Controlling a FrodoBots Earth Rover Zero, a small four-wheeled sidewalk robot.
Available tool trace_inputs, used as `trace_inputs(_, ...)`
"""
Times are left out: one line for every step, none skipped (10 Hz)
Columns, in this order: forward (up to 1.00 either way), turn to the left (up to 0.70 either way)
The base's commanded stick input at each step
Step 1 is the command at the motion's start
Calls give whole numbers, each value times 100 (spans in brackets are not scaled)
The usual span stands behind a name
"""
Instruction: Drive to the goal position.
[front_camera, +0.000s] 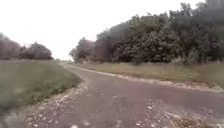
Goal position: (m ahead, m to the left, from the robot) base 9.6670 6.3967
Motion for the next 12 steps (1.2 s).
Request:
trace_inputs(70, 8)
trace_inputs(70, 1)
trace_inputs(70, 0)
trace_inputs(70, 0)
trace_inputs(70, 0)
trace_inputs(70, 0)
trace_inputs(70, 0)
trace_inputs(0, 0)
trace_inputs(0, 0)
trace_inputs(0, 0)
trace_inputs(0, 0)
trace_inputs(2, 0)
